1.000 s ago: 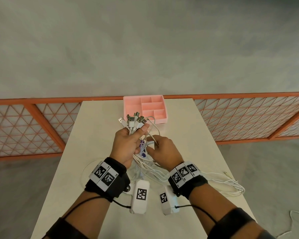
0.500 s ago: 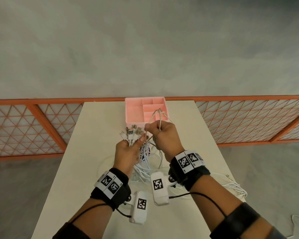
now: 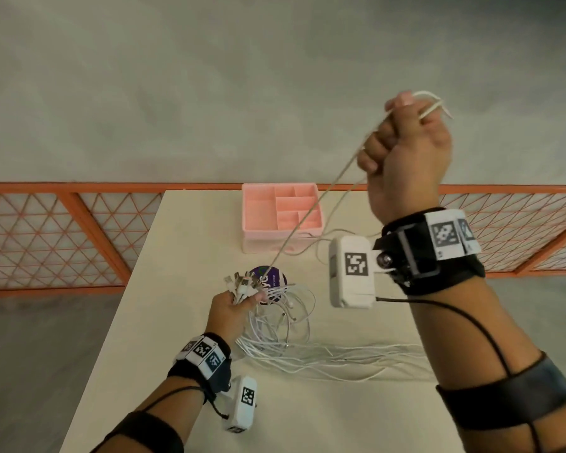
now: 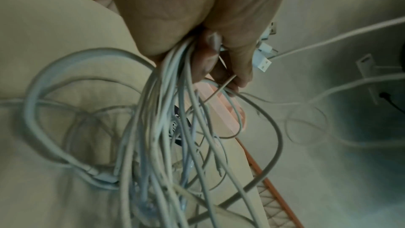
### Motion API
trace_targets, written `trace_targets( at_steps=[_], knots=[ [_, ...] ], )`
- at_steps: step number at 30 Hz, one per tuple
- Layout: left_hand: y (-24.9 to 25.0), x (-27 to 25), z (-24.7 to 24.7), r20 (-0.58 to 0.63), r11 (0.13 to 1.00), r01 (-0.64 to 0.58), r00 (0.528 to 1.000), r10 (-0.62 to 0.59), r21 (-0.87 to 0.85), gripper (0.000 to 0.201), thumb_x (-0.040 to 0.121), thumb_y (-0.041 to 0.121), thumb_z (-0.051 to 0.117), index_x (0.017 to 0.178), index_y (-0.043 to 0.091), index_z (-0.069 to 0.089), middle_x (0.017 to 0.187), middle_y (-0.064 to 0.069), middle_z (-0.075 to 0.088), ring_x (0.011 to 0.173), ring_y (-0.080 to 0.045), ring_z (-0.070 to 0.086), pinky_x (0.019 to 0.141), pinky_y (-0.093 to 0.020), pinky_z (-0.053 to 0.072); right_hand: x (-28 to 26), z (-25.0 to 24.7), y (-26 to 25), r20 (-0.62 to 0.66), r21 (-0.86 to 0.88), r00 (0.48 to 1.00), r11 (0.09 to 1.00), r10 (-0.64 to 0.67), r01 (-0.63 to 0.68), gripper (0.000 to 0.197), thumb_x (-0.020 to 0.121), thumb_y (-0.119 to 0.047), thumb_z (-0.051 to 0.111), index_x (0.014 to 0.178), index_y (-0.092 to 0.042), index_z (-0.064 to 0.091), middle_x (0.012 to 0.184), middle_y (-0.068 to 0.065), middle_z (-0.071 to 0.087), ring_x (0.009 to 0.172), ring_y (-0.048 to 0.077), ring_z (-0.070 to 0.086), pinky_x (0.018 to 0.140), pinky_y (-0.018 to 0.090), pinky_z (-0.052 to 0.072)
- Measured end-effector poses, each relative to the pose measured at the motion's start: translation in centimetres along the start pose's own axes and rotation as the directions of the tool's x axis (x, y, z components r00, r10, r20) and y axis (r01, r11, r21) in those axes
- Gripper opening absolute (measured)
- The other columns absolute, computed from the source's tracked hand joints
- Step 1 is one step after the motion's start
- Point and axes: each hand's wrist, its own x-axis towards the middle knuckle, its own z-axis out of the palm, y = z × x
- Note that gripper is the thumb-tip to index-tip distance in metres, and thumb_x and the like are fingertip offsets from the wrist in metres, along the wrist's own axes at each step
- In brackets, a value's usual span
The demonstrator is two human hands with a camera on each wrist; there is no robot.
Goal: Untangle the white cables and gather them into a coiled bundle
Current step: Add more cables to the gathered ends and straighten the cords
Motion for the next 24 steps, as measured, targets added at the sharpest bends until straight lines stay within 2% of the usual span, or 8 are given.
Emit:
trace_targets(
  at_steps=[4,7,10,14,18,20,22,24],
  knots=[
    [1.1,0.7,0.0,-0.076,0.998,0.017,0.997,-0.021,-0.052,0.029,0.084,0.024,0.08,0.063,0.014,0.062,0.043,0.008,0.04,0.037,-0.011,0.031,0.042,-0.02,0.029,0.1,-3.5,1.3,-0.138,-0.191,0.99,0.982,-0.033,0.007,0.015,0.1,-0.017,0.051,0.087,-0.009,0.048,0.053,-0.003,0.032,0.041,0.012,0.025,0.041,0.021,0.025],
    [3.4,0.8,0.9,-0.051,0.995,-0.041,0.998,0.036,-0.086,0.027,0.083,0.026,0.081,0.071,0.01,0.062,0.047,0.005,0.041,0.04,-0.012,0.033,0.041,-0.019,0.029,-2.0,-6.2,4.5,-0.104,-0.504,0.995,0.862,0.008,-0.06,0.011,0.091,-0.01,0.061,0.099,-0.007,0.053,0.056,-0.005,0.046,0.042,0.013,0.038,0.041,0.022,0.034],
    [6.4,0.4,1.8,0.009,0.983,-0.112,0.993,0.115,-0.145,0.029,0.082,0.027,0.081,0.082,0.003,0.065,0.048,0.006,0.036,0.04,-0.012,0.032,0.041,-0.02,0.029,-5.4,-8.1,7.8,0.014,-0.702,0.97,0.693,0.242,-0.163,0.021,0.089,-0.01,0.067,0.11,-0.012,0.062,0.048,-0.012,0.049,0.04,0.01,0.04,0.042,0.024,0.037],
    [10.5,-0.7,2.6,0.086,0.951,-0.212,0.968,0.236,-0.225,0.026,0.084,0.026,0.078,0.085,0.004,0.065,0.054,0.002,0.027,0.043,-0.013,0.024,0.042,-0.022,0.024,-8.7,-8.7,11.2,0.156,-0.831,0.844,0.53,0.514,-0.168,0.009,0.087,-0.019,0.073,0.093,-0.014,0.068,0.045,-0.015,0.053,0.04,0.001,0.045,0.047,0.018,0.037],
    [12.3,-1.1,2.8,0.095,0.938,-0.251,0.955,0.28,-0.24,0.03,0.084,0.03,0.078,0.093,0.004,0.066,0.057,-0.003,0.023,0.044,-0.014,0.02,0.043,-0.022,0.022,-9.2,-8.4,12.0,0.219,-0.841,0.83,0.53,0.514,-0.107,0.021,0.088,-0.015,0.071,0.069,-0.023,0.066,0.057,-0.016,0.063,0.054,-0.003,0.055,0.061,0.016,0.041],
    [11.4,-1.0,2.5,0.088,0.936,-0.25,0.956,0.278,-0.246,0.036,0.085,0.032,0.076,0.097,-0.001,0.07,0.063,-0.006,0.033,0.044,-0.013,0.02,0.042,-0.022,0.021,-8.8,-7.5,11.3,0.197,-0.785,0.854,0.599,0.481,-0.156,0.018,0.09,-0.015,0.07,0.072,-0.016,0.066,0.051,-0.015,0.058,0.045,-0.002,0.05,0.052,0.013,0.038],
    [10.2,-1.2,2.6,0.089,0.944,-0.22,0.965,0.248,-0.247,0.025,0.088,0.031,0.074,0.099,0.008,0.075,0.07,-0.01,0.042,0.044,-0.012,0.022,0.043,-0.022,0.021,-7.9,-6.3,10.2,0.163,-0.709,0.893,0.679,0.419,-0.19,0.015,0.091,-0.013,0.068,0.077,-0.009,0.066,0.044,-0.016,0.052,0.039,0.001,0.044,0.045,0.012,0.033],
    [8.9,-1.7,3.1,0.111,0.964,-0.182,0.972,0.206,-0.193,0.014,0.091,0.028,0.07,0.095,0.015,0.076,0.053,0.0,0.045,0.039,-0.008,0.027,0.044,-0.02,0.024,-7.1,-4.9,9.4,0.132,-0.617,0.917,0.755,0.377,-0.222,0.013,0.092,-0.011,0.067,0.081,-0.005,0.068,0.043,-0.014,0.048,0.038,0.003,0.037,0.04,0.019,0.032]
  ],
)
